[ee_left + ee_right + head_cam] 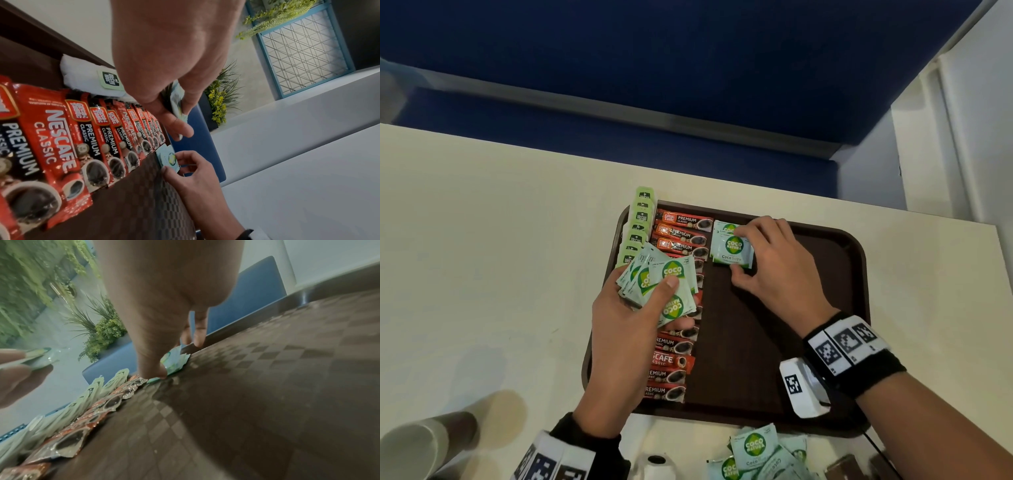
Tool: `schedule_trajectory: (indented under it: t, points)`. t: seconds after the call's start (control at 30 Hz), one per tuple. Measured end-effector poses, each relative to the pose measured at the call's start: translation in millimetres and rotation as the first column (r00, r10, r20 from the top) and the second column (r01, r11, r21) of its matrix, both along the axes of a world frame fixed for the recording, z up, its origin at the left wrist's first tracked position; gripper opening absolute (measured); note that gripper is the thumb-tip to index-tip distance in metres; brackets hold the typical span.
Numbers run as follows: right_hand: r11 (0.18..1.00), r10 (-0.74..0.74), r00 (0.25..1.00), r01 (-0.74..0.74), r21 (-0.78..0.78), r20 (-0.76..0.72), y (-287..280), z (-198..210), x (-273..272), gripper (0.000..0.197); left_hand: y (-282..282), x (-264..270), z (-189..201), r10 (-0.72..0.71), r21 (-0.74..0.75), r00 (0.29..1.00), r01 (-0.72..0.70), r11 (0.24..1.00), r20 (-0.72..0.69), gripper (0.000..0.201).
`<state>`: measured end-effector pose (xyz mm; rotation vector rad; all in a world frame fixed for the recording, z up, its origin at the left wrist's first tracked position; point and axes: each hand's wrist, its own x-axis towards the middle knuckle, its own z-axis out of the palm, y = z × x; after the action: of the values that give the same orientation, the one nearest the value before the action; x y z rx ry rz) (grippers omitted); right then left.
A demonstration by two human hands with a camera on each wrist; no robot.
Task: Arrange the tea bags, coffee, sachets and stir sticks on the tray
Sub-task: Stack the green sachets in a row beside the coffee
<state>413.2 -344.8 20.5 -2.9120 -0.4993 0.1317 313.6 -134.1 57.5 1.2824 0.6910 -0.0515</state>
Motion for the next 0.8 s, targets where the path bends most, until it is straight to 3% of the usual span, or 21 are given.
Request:
schedule_trajectory:
  t: [0.8]
  points:
    - [0.997,0.016,0.994,-0.007,0.076,-0.109,-3.5,2.3,7.0,0.057,-1.4,0.4,-3.1,-0.001,0.001,1.0,0.001,1.0,-0.019,0.039]
